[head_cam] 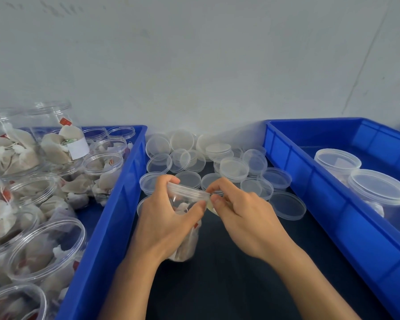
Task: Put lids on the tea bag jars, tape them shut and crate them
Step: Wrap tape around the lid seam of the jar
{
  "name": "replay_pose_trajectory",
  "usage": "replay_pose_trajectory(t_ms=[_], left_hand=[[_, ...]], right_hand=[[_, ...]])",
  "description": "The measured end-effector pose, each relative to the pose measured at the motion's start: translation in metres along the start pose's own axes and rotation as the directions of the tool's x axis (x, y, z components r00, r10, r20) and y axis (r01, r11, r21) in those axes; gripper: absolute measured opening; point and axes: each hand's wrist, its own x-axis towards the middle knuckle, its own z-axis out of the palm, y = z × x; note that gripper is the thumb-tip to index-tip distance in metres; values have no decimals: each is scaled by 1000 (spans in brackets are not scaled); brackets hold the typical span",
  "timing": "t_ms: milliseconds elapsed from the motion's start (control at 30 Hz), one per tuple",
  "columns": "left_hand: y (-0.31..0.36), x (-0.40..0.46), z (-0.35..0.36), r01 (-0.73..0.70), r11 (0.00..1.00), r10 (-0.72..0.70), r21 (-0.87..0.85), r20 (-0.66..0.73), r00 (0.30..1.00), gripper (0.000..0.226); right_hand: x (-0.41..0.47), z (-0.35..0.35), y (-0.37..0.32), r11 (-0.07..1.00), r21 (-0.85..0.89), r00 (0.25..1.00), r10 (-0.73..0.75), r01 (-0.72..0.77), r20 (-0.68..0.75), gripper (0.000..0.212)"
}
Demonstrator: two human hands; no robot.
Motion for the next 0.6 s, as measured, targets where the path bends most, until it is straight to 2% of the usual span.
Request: replay_pose_trajectory(t_ms=[433,600], left_hand=[[-1,2,-4,28,984,-2,-178,142,990,71],[1,2,-5,58,991,-43,-121,123,991,81]], right_hand=[[-8,-1,5,1000,29,999,0,-2,42,13],[-8,2,2,1000,-19,999,-16,17,41,15]])
